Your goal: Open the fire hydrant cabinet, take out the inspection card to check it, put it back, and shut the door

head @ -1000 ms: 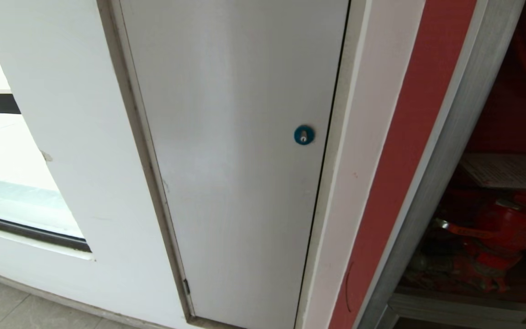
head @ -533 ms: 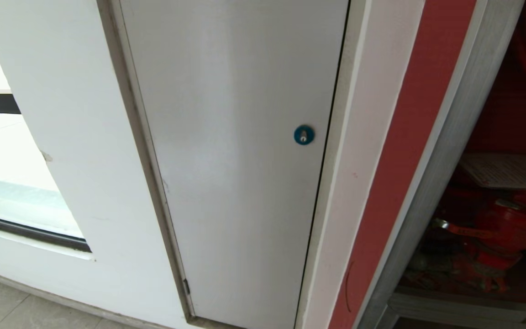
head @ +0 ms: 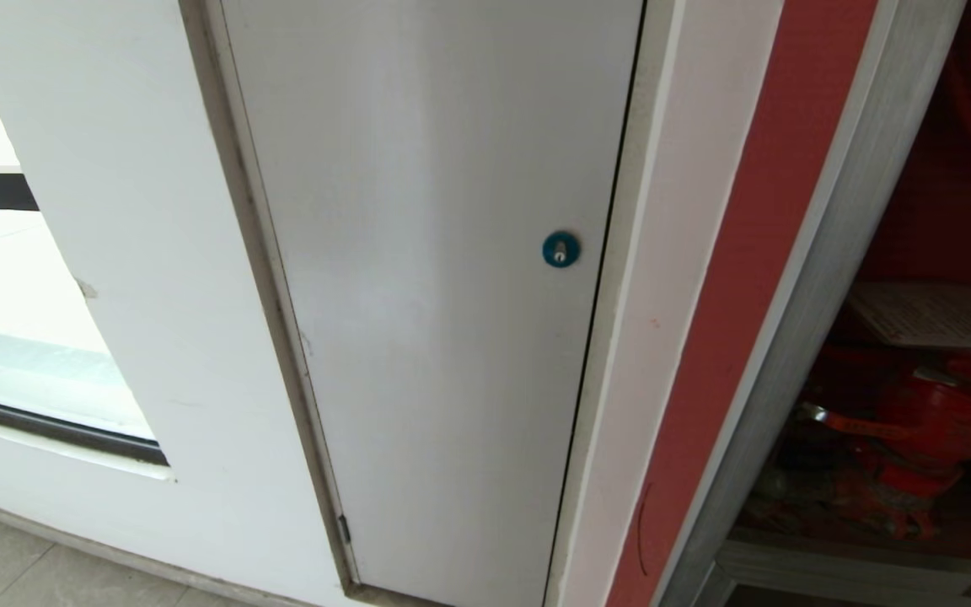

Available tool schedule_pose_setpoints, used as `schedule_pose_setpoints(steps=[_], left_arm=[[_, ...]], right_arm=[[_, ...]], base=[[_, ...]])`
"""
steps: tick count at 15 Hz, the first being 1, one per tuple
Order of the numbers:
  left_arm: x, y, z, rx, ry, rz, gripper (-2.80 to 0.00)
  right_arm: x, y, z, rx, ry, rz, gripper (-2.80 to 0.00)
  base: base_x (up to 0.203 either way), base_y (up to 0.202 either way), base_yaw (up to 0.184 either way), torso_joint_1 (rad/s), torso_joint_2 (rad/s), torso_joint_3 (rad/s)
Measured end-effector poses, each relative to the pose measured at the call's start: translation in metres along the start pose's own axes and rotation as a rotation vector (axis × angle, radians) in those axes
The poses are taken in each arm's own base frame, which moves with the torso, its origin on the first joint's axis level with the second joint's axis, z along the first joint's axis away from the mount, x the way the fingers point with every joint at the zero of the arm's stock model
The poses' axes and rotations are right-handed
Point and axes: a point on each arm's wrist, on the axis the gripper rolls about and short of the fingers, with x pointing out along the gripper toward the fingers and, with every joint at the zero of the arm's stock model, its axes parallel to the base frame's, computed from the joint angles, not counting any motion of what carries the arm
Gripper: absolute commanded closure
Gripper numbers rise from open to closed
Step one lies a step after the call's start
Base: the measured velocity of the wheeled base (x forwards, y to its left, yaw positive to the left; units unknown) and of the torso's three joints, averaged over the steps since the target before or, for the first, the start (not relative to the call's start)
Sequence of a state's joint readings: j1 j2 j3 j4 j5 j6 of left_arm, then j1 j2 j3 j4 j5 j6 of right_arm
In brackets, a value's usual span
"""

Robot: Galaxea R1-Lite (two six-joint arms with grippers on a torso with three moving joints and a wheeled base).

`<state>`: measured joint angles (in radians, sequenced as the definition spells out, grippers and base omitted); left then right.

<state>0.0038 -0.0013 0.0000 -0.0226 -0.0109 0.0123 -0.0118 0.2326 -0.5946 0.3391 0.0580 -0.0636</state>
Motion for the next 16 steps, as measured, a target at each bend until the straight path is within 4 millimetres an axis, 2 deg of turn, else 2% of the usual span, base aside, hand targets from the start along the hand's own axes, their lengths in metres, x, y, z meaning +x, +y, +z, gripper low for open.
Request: schedule_pose_setpoints(steps=[4,9,12,16], left_arm=[[0.000,0.000,0.000,0.000,0.000,0.000,0.00],[0.000,0.000,0.000,0.000,0.000,0.001,0.00],[0.000,0.000,0.000,-0.001,0.000,0.001,0.00],[0.000,0.000,0.000,-0.001,0.000,0.000,0.00]], right_arm=[[-0.008,0.004,-0.049,0.055,-0.020,0.038,0.00],[0.016,0.003,-0.094,0.065,-0.088,-0.059,0.00],[0.024,0.003,-0.113,0.064,-0.072,-0.096,0.00],[0.026,0.004,-0.123,0.067,-0.022,-0.065,0.00]], base=[[0.000,0.000,0.000,0.000,0.00,0.000],[0.000,0.000,0.000,0.000,0.00,0.000],[0.000,0.000,0.000,0.000,0.00,0.000],[0.000,0.000,0.000,0.000,0.00,0.000]])
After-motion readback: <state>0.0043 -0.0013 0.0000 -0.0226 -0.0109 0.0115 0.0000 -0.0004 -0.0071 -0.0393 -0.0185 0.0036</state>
